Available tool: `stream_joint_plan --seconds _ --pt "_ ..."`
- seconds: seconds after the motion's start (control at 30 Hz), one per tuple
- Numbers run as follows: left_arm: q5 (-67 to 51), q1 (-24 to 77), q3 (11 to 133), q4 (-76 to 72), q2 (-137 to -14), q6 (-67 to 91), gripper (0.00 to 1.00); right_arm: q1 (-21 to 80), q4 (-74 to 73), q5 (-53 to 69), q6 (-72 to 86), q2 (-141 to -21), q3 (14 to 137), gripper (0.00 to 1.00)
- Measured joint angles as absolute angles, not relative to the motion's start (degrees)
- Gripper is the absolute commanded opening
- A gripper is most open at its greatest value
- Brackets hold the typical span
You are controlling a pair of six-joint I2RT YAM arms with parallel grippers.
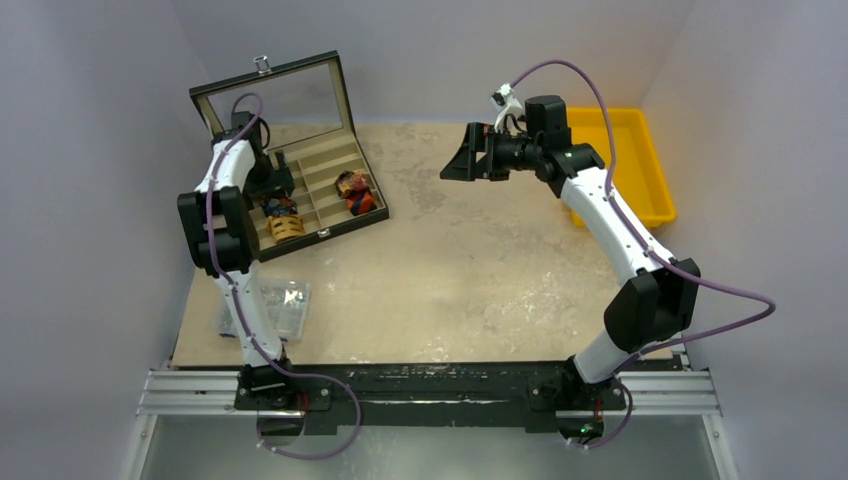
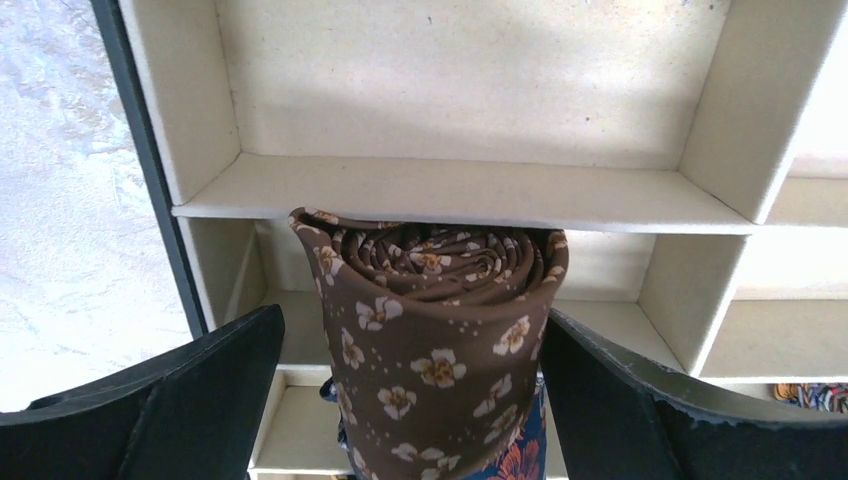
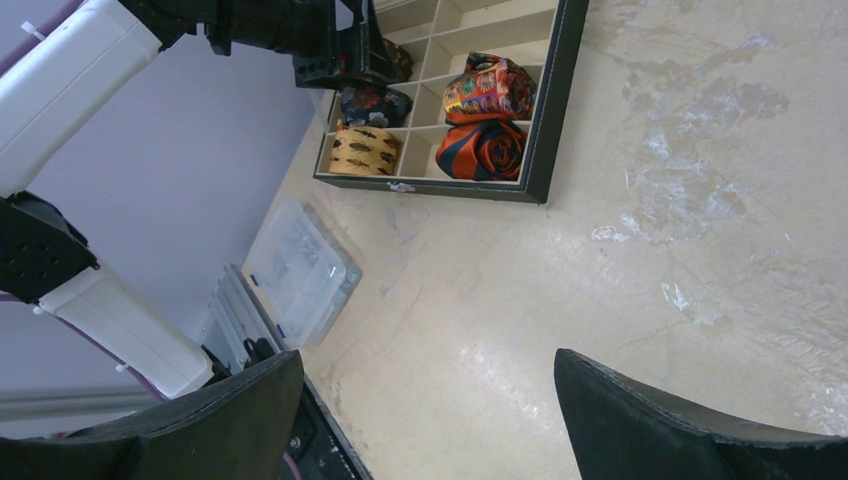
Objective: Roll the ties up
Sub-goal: Place the tie in the storage box.
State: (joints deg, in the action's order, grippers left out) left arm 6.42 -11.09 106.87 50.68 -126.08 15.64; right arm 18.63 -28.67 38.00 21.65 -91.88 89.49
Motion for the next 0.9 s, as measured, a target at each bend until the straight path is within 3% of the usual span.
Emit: stream_joint_plan --seconds 0.4,0.57,0.73,0.9 --pt "6.2 -11.07 106.32 49.98 -122.43 15.35 0.85 18.63 -28.6 38.02 21.85 -91.88 89.52 0.98" --pt "6.13 -11.07 106.3 49.17 -122.17 15.16 0.71 18.63 -28.18 38.06 21.87 -92.23 89.52 0.98" --pt "5.17 -11.07 106.3 48.9 -122.17 15.18 0.47 18.63 -28.16 38.11 21.87 -93.01 89.52 0.98" --pt "4.71 -11.07 106.3 48.93 -122.21 15.33 0.47 18.63 -28.18 38.33 21.85 -93.1 89.52 0.98"
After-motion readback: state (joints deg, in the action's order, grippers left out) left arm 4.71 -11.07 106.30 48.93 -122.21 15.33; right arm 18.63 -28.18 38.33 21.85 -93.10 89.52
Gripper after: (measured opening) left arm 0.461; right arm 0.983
